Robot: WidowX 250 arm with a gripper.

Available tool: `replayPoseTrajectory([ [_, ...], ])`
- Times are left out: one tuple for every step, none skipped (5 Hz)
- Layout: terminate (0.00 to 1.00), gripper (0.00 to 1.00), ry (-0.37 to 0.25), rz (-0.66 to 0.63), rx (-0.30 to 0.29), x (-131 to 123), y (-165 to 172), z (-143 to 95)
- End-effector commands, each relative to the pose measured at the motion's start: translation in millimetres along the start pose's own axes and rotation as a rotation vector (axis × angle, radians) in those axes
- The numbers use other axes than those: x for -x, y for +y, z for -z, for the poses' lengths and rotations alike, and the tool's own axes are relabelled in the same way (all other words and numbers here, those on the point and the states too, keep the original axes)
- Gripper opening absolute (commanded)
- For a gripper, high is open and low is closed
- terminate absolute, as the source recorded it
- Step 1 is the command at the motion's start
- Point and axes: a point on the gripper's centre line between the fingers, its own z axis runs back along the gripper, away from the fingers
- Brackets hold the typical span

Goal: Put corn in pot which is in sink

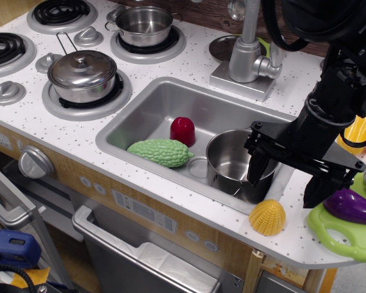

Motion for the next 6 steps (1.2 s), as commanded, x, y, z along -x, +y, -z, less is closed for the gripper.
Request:
replayPoseTrajectory([
  [0.00,1.00,0.000,0.000,0.000,0,0,0],
  [0.00,1.00,-0.025,-0.008,0.001,3,3,6],
  [0.00,1.00,-0.043,-0.005,0.005,4,5,10],
  [0.00,1.00,-0.075,0.001,0.039,4,7,16],
  [0.00,1.00,-0.095,-0.020,0.040,4,6,18],
  [0.00,0.00,-0.103,-0.039,0.045,2,4,18],
])
